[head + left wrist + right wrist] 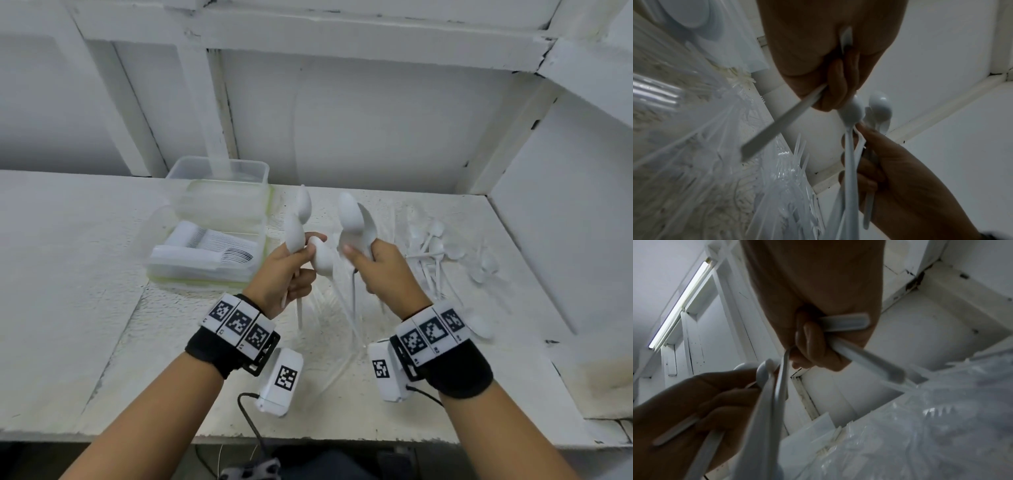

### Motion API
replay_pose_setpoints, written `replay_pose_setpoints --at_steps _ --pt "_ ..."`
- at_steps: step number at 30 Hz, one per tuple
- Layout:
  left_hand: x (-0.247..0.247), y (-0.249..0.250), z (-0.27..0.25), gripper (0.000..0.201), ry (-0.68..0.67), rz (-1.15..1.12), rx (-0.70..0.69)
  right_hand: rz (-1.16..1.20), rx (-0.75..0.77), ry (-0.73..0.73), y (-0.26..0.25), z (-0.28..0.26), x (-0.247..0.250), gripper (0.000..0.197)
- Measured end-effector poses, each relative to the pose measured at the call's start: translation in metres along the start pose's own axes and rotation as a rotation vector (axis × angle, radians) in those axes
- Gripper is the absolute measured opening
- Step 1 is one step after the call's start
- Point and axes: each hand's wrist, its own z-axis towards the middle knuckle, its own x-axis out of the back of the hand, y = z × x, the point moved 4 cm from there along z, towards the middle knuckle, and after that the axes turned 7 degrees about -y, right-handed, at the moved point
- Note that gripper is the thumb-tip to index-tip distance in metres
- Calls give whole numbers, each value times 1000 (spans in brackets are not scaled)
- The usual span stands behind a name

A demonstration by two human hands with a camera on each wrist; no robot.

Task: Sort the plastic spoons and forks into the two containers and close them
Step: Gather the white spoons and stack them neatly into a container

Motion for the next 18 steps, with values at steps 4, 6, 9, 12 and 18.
replay_pose_setpoints --at_steps 4,6,9,12,18 --pt "-3 3 0 22 -10 -68 -15 258 -27 -114 1 1 -24 23" --pt "-4 4 0 26 6 -39 -35 340 -28 -117 0 2 -30 21" --pt "-6 4 0 28 28 41 -70 402 -37 -95 3 4 -34 20" --pt "-9 3 1 24 62 68 -94 427 -46 -85 4 3 -40 20" --pt "-9 -2 2 23 54 90 -119 364 -85 -13 4 -2 -42 27"
